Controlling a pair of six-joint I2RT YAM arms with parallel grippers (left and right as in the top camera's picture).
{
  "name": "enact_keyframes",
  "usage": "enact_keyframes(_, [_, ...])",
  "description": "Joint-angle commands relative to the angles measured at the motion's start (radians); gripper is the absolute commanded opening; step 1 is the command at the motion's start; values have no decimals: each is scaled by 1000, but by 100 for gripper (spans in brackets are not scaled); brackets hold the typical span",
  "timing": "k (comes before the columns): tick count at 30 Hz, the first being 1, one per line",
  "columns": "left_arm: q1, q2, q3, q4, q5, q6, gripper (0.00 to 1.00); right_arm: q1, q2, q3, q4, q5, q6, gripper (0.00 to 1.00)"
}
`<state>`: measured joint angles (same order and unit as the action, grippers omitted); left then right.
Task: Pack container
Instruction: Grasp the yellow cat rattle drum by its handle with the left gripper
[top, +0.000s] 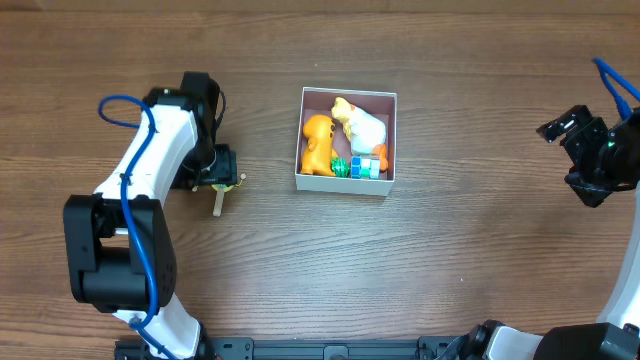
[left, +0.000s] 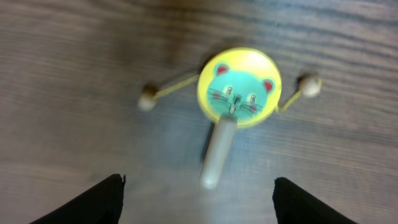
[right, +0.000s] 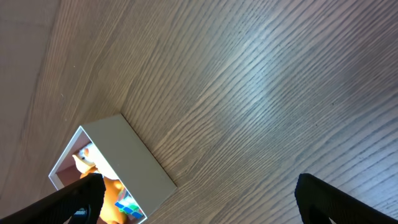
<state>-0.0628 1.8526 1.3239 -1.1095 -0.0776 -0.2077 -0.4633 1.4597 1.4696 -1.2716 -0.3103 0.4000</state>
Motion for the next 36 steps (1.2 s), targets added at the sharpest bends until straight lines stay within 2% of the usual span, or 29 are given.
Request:
enact_keyframes(1, [3,-9,-48,67,45,58,75,-3,-18,14,6,-5,5,100])
enact_keyframes(8, [3,-9,-152,141,47,47,74,-3,-18,14,6,-5,5,100])
enact_keyframes(11, [3,-9,-220,196,90,48,74,-3,-18,14,6,-5,5,100])
enact_keyframes(15, [3,-9,-280,253,104,48,71,-3,-18,14,6,-5,5,100])
enact_keyframes(20, [3,-9,-286,267,104,34,57,-3,-18,14,6,-5,5,100])
enact_keyframes(22, [3,-9,-286,269,104,3,42,-3,-18,14,6,-5,5,100])
enact_keyframes(24, [3,-9,-286,270,105,2,35,-3,-18,14,6,-5,5,100])
enact_keyframes(26, [3,-9,-286,273,105,1,21,-3,-18,14,6,-5,5,100])
enact_keyframes(29, [3,-9,-283,273,105,2,4,-3,-18,14,6,-5,5,100])
enact_keyframes(33, [3,-9,-209,233,157,6,5,-3,-18,14,6,-5,5,100])
enact_keyframes(34, [3,-9,-161,189,179,6,9,-3,-18,14,6,-5,5,100])
enact_keyframes(36, [3,-9,-5,67,187,6,9,-3,-18,14,6,-5,5,100])
